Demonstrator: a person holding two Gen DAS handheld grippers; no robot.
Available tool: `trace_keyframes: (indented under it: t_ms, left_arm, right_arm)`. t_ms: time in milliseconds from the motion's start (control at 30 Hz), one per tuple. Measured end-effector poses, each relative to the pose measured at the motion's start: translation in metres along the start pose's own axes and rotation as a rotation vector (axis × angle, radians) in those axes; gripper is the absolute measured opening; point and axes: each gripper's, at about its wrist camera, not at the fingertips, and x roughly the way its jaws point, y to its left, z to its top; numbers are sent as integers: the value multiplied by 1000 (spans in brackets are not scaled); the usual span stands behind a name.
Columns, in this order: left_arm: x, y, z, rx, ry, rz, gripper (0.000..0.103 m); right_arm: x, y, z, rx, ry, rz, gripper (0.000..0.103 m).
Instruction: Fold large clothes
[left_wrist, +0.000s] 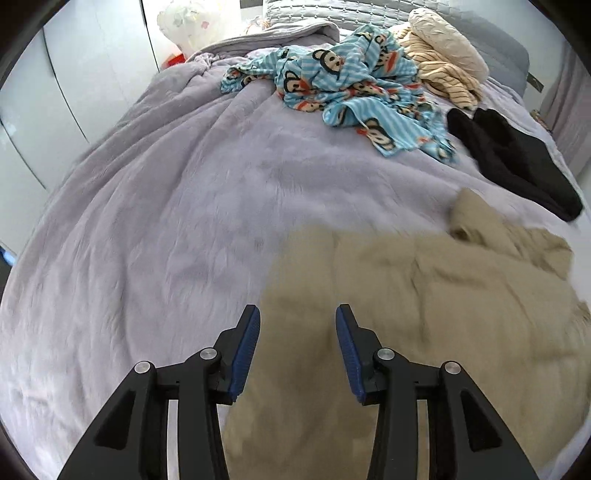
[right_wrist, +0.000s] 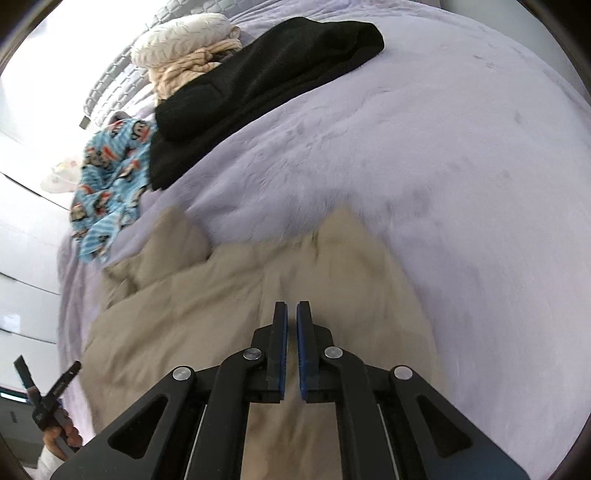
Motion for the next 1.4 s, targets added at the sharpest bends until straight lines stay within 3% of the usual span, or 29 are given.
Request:
trace_keyframes:
  t_ms: [167,233,267,333,400,500,600,700,1067,1233,1400]
  left_arm:
    - [-31,4,-45,-37,45,-52,45]
    - [-43,4,-64,-41,55,-63,77]
    - [-49,5,-72,-46,46,-60,102]
    - [-63,5,-87,-46,16,-54,103]
    - [-67,3,-102,-38,47,-66,103]
    - [-65,1,-122,-33,89,-75,103]
    - [-64,3,-136,-48,111,-83,103]
    - [-58,10,-149,-106,149,-119,103]
    - [-33,22,-157,-166,169,-162,103]
    - [-15,31,-159,-280,206,-357,103]
    - [-3,36,-160,-345,210,-440,103]
  right_arm:
    - [-31,-3,-47,45,36,45,24]
    - [-41,-5,-66,61,49,57,37]
    - [-45,-5,-73,67,55,61,41]
    - [-55,-5,-92,85,65,75,49]
    - [-63,-6,-109,97,81,86,50]
    - [-67,-12,-132,113,105,94,65]
    - [-65,-17,-147,141,127,105,66]
    - [-61,-20,-159,164,141,134,83]
    - [-26,-32,-189,242,181,173,89]
    - [-17,-35,-189,258,147,217,91]
    - [-6,-37,-180,313,111,303,92]
